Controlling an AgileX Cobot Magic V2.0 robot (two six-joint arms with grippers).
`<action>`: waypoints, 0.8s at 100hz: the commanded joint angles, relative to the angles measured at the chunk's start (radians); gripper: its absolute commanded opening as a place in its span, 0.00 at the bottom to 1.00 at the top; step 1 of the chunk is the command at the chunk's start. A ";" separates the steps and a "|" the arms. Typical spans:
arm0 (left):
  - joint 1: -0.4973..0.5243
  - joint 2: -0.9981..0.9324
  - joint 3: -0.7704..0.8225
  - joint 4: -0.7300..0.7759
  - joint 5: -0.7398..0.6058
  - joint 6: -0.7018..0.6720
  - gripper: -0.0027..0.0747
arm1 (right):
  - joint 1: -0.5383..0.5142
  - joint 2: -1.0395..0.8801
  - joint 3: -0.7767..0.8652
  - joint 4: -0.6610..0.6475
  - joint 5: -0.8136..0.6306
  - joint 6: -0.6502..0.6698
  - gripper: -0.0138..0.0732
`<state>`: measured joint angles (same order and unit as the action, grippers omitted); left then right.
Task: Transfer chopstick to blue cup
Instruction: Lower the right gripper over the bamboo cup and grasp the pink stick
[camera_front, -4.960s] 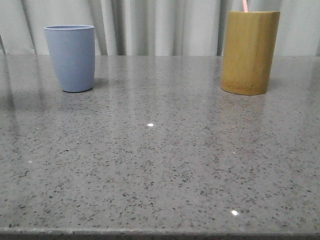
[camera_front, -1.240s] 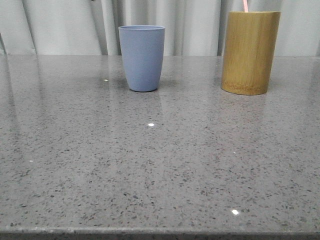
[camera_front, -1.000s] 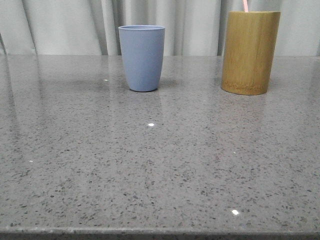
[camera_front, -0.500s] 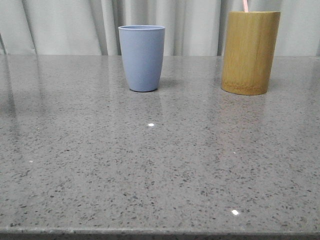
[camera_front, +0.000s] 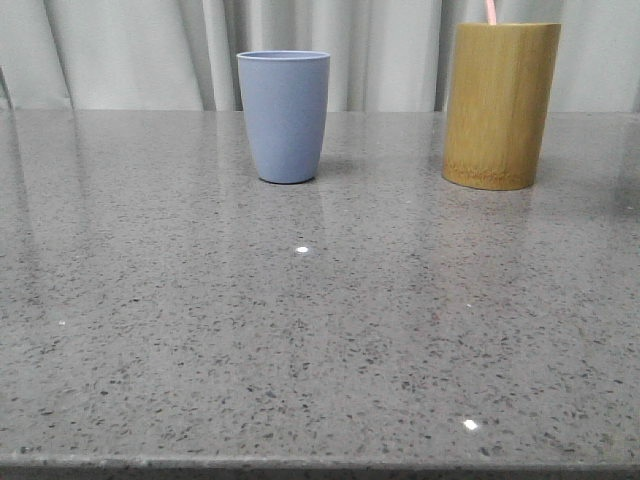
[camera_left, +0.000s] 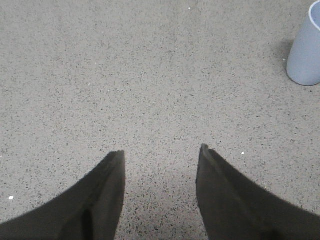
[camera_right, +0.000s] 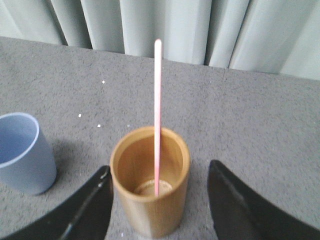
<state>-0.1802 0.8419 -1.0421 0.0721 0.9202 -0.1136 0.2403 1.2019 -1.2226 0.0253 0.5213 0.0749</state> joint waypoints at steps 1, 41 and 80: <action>0.002 -0.029 -0.023 0.008 -0.069 -0.008 0.45 | 0.002 0.039 -0.095 0.012 -0.076 -0.007 0.66; 0.002 -0.041 -0.023 0.008 -0.069 -0.008 0.45 | 0.002 0.254 -0.270 0.034 -0.055 -0.007 0.66; 0.002 -0.041 -0.023 0.008 -0.069 -0.008 0.45 | 0.001 0.407 -0.366 0.033 -0.080 -0.007 0.66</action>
<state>-0.1802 0.8054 -1.0420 0.0742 0.9202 -0.1136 0.2442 1.6229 -1.5288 0.0591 0.5183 0.0749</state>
